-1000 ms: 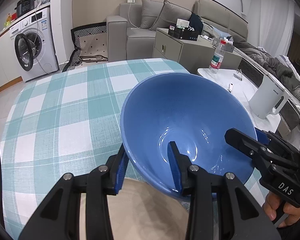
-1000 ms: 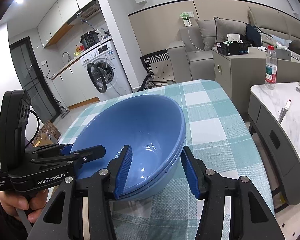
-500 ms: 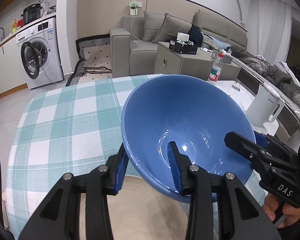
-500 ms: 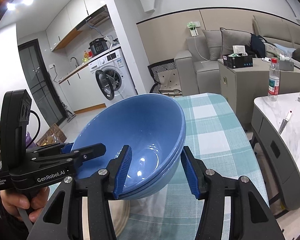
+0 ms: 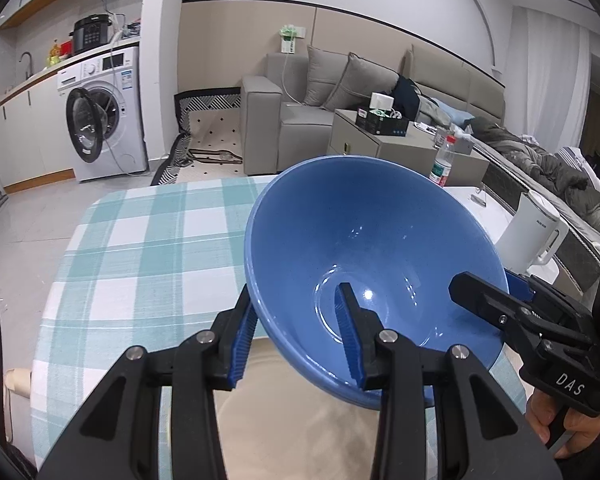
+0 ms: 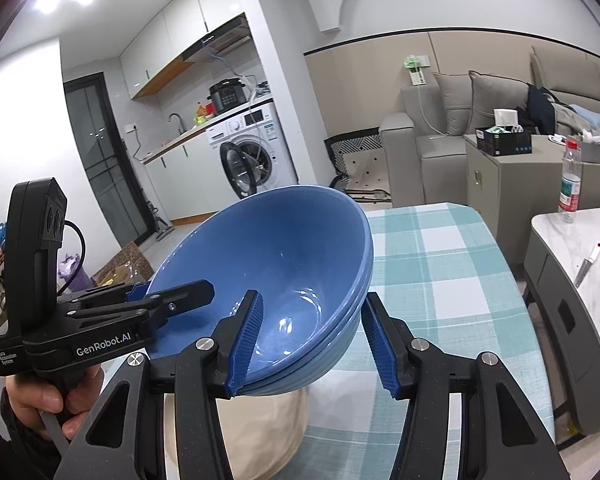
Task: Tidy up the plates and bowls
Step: 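Lift the stacked blue bowls with both grippers, then carry the stacked bowls with both grippers over the beige plate stack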
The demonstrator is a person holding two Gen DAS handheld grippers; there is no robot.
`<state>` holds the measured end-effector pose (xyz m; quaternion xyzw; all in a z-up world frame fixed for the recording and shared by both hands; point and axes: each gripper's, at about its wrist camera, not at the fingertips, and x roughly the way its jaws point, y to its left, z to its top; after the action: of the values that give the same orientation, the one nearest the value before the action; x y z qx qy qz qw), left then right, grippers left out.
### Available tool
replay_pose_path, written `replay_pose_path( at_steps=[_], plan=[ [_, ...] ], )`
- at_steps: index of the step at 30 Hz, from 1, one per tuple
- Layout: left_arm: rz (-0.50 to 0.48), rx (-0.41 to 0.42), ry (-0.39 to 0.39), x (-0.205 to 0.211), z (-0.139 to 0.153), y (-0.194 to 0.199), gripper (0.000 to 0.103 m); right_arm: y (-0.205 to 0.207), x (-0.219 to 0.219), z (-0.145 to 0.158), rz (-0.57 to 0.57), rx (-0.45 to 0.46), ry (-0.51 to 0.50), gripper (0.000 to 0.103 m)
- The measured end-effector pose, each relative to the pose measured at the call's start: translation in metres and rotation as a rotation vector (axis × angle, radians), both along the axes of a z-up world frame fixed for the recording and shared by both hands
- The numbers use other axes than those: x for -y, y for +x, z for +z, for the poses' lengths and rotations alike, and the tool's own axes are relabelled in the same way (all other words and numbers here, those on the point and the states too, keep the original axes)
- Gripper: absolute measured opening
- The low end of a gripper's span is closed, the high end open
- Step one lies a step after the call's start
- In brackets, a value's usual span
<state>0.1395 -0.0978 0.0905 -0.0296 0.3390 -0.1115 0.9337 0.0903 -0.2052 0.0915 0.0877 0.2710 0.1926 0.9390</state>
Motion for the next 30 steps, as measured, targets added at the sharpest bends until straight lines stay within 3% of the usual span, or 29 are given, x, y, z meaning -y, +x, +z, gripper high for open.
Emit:
replay_pose_path(
  at_steps=[14, 30],
  plan=[
    [0.089, 0.011, -0.018, -0.042, -0.006, -0.031, 0.038, -0.013, -0.047, -0.001, 0.100, -0.004, -0.031, 0.052],
    [0.135, -0.020, 0.005, -0.068, -0.031, -0.050, 0.038, -0.018, -0.086, -0.028, 0.154, -0.058, -0.089, 0.052]
  ],
)
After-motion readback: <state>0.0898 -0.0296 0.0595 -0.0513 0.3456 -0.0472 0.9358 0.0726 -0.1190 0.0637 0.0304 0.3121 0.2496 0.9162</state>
